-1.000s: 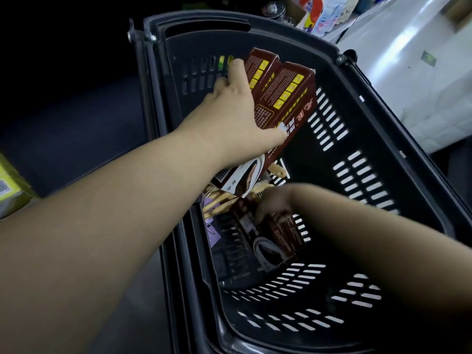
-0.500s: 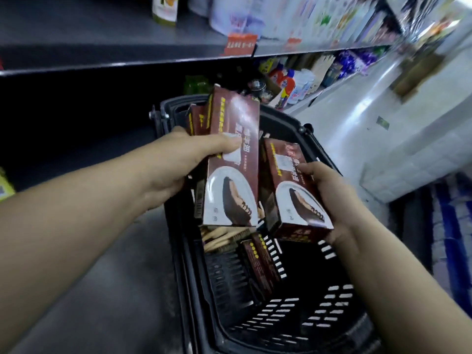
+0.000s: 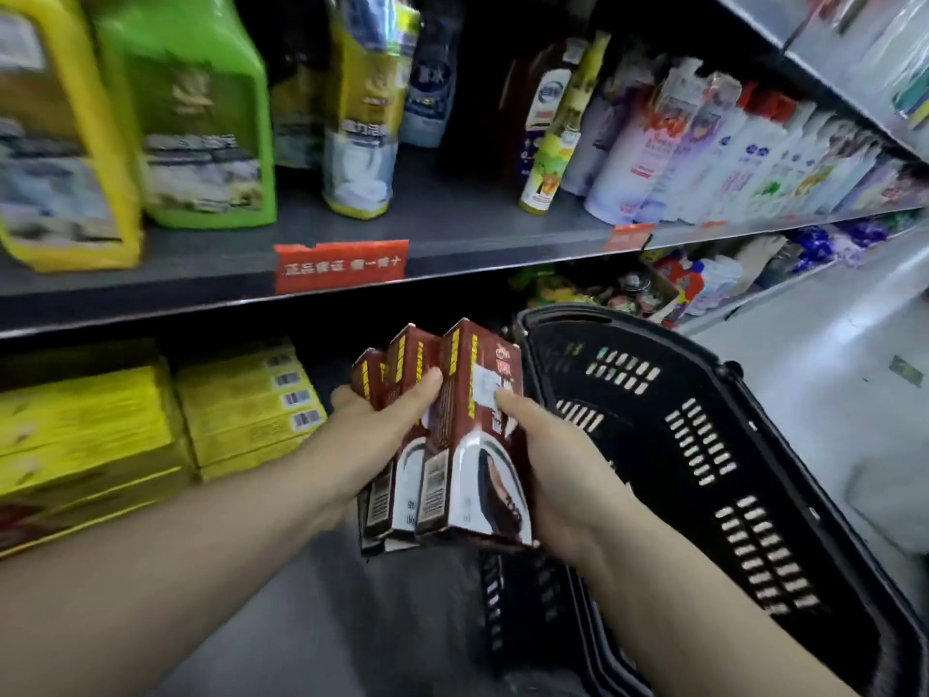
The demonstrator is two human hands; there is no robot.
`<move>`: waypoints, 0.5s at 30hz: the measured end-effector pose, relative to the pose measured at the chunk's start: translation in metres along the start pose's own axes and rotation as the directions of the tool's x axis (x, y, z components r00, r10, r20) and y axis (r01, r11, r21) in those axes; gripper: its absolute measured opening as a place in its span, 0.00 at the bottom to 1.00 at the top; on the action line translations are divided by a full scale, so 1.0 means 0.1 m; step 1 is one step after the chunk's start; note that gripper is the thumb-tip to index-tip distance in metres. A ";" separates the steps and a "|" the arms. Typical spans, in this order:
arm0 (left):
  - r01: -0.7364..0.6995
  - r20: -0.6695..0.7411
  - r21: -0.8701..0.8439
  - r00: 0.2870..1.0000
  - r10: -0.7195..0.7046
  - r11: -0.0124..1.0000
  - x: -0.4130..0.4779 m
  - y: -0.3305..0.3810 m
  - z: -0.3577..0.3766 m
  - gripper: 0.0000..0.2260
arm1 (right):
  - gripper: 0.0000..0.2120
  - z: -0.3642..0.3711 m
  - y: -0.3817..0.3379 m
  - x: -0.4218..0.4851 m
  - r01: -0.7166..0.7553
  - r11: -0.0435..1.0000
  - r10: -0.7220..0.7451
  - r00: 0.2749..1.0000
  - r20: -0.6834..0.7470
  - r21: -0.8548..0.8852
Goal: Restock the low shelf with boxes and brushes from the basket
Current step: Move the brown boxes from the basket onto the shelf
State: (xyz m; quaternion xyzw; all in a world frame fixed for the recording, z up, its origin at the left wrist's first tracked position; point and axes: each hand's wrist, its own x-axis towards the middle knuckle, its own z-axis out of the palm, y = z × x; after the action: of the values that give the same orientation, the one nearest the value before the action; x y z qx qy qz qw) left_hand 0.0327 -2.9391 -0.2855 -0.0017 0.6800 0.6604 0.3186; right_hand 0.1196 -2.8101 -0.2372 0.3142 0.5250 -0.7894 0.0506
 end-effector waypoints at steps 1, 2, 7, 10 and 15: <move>0.010 -0.019 0.021 1.000 -0.009 1.000 -0.05 -0.05 -0.13 0.56 | 0.16 0.11 0.09 0.04 -0.040 0.999 0.040 0.999 0.012 -0.010; 0.026 -0.044 0.043 0.999 -0.024 0.999 -0.08 -0.10 -0.26 0.55 | 0.17 0.20 0.17 0.07 -0.072 0.997 0.073 0.997 0.017 -0.021; 0.150 -0.115 0.058 0.983 -0.143 0.987 -0.11 -0.33 -0.70 0.51 | 0.17 0.56 0.55 0.20 -0.123 0.986 0.124 0.992 0.001 -0.110; 0.208 -0.086 0.026 0.975 -0.205 0.978 -0.03 -0.41 -0.79 0.51 | 0.19 0.66 0.65 0.36 -0.116 0.981 0.110 0.993 -0.051 -0.156; 0.310 -0.030 0.069 0.951 -0.309 0.948 0.16 -0.56 -0.84 0.54 | 0.20 0.57 0.62 0.85 -0.089 0.931 0.036 0.987 -0.153 -0.353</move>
State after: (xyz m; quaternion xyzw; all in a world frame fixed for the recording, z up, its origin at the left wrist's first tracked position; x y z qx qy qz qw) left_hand 0.0077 -3.0152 -0.3489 -0.1029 0.6980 0.5768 0.4118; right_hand 0.0520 -2.8653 -0.3187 0.3726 0.6522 -0.6534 0.0943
